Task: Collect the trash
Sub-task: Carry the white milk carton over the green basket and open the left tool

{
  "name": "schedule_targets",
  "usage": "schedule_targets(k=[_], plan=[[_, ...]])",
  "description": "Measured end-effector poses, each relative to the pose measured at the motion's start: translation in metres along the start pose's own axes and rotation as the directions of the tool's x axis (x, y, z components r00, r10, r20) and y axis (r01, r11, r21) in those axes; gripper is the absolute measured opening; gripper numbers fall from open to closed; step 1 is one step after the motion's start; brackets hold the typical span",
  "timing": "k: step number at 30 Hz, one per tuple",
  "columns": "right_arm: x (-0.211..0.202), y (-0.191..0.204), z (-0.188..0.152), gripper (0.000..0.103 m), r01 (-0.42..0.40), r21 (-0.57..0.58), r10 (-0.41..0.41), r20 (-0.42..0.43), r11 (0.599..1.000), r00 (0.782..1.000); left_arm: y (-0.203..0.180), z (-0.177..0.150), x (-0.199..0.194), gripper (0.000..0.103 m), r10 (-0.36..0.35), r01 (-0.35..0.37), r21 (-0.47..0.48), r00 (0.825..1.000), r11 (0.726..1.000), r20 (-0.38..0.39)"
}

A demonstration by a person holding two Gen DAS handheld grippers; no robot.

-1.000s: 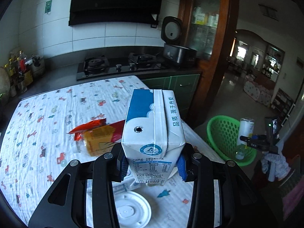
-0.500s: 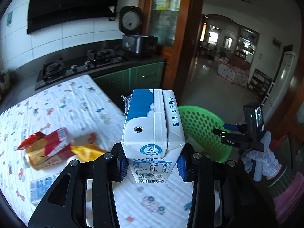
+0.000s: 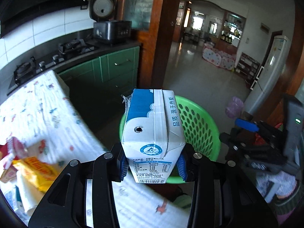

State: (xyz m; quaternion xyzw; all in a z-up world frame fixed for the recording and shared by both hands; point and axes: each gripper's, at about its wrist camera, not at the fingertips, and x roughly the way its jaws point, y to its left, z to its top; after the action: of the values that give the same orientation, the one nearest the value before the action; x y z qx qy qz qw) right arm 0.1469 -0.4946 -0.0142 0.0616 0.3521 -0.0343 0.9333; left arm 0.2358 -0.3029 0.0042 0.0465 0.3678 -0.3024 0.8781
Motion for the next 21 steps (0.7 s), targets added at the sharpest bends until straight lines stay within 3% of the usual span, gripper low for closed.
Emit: schedule_targets(k=[5, 8, 10, 12, 21], plan=[[-0.008, 0.0, -0.007, 0.078, -0.024, 0.012, 0.023, 0.014, 1.0, 1.0, -0.008, 0.003, 0.026, 0.042, -0.011, 0.011, -0.005, 1.0, 1.0, -0.028], [-0.008, 0.0, -0.01, 0.078, -0.032, 0.018, 0.031, 0.01, 0.999, 0.999, -0.013, 0.001, 0.036, 0.048, -0.006, 0.006, -0.006, 0.999, 1.0, -0.037], [-0.008, 0.0, -0.011, 0.078, -0.032, 0.022, 0.031, 0.01, 0.999, 0.999, -0.017, 0.0, 0.039, 0.058, 0.0, -0.001, -0.007, 0.999, 1.0, -0.038], [-0.009, -0.001, -0.012, 0.078, -0.037, 0.024, 0.037, 0.008, 0.999, 0.999, -0.019, -0.001, 0.04, 0.059, 0.0, 0.0, -0.005, 0.999, 1.0, -0.038], [-0.019, 0.009, -0.014, 0.079, -0.047, 0.017, 0.046, 0.027, 0.999, 0.999, -0.007, -0.006, -0.001, 0.064, 0.015, -0.015, -0.011, 1.0, 1.0, 0.002]])
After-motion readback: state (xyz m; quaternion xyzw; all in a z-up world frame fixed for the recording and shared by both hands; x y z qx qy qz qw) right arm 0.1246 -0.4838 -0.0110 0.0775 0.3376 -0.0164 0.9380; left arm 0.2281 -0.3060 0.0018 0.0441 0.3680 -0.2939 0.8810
